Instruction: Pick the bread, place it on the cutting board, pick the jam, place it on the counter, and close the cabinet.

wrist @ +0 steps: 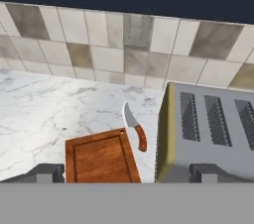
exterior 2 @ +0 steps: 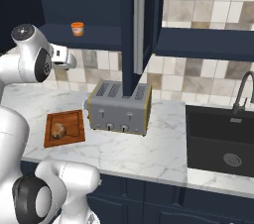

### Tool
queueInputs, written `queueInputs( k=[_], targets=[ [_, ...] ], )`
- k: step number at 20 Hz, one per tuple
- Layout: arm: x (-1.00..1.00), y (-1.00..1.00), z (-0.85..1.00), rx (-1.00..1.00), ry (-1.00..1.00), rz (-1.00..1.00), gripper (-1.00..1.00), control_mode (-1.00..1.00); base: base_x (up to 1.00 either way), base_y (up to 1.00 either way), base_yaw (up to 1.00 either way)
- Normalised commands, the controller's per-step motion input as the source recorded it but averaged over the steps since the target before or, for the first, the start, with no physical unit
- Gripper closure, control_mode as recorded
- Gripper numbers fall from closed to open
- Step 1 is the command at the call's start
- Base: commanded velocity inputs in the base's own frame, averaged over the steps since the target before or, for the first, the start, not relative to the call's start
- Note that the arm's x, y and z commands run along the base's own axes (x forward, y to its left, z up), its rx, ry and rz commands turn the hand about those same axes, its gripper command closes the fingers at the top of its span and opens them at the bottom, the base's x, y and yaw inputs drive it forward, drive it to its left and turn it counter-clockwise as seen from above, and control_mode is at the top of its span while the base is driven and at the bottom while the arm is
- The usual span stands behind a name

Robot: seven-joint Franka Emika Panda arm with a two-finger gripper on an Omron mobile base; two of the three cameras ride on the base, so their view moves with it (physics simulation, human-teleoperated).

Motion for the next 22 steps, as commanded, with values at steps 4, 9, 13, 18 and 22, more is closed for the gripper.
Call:
queueInputs(
  k=[4, 9, 13, 18, 22],
  targets=[
    [0.0, -0.01, 0.31, 0.01, -0.08, 0.0, -1.0, -1.0, 0.0, 0.0, 0.0],
    [0.0, 0.0, 0.31, 0.02, -0.05, 0.0, -1.0, -1.0, 0.0, 0.0, 0.0],
    [0.0, 0.0, 0.3, 0.03, -0.03, 0.0, -1.0, -1.0, 0.0, 0.0, 0.0],
    [0.09, -0.01, 0.19, 0.01, -0.03, 0.0, -1.0, -1.0, 0.0, 0.0, 0.0],
    [0.2, -0.06, 0.09, 0.0, -0.05, 0.0, -1.0, -1.0, 0.0, 0.0, 0.0]
  ],
)
